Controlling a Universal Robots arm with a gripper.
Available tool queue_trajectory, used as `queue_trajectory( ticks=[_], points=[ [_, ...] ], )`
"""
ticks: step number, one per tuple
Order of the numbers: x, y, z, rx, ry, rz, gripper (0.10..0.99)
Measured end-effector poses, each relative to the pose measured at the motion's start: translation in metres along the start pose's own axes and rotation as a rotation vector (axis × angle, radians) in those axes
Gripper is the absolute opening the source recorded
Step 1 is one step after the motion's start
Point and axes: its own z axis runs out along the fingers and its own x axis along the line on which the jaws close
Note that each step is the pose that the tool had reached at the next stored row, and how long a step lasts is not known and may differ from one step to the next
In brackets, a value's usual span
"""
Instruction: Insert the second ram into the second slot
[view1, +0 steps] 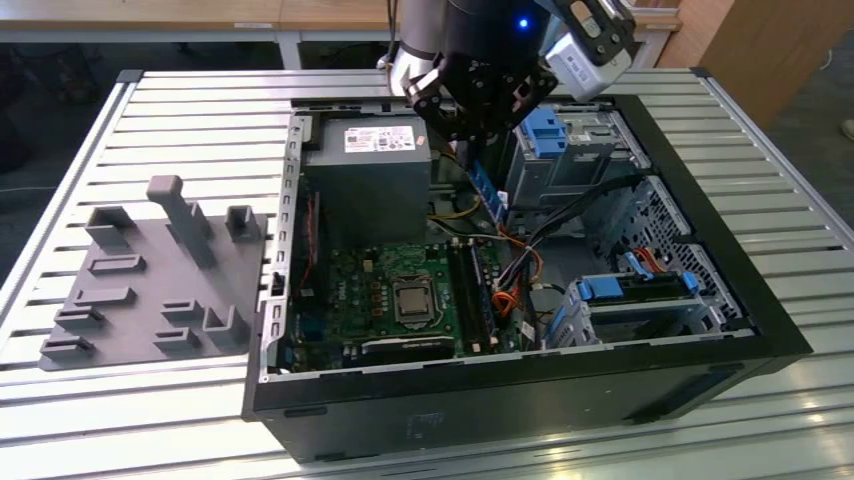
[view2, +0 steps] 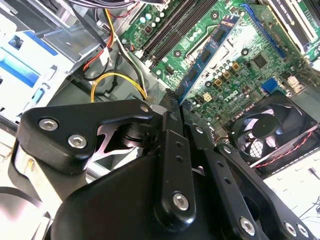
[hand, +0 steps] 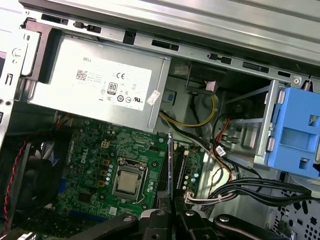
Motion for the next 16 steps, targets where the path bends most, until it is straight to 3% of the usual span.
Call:
queue_trajectory(
  ticks=[16],
  points=[
    [0.0,0.0,0.0,0.001,-0.002,0.057,0.137]
  ],
)
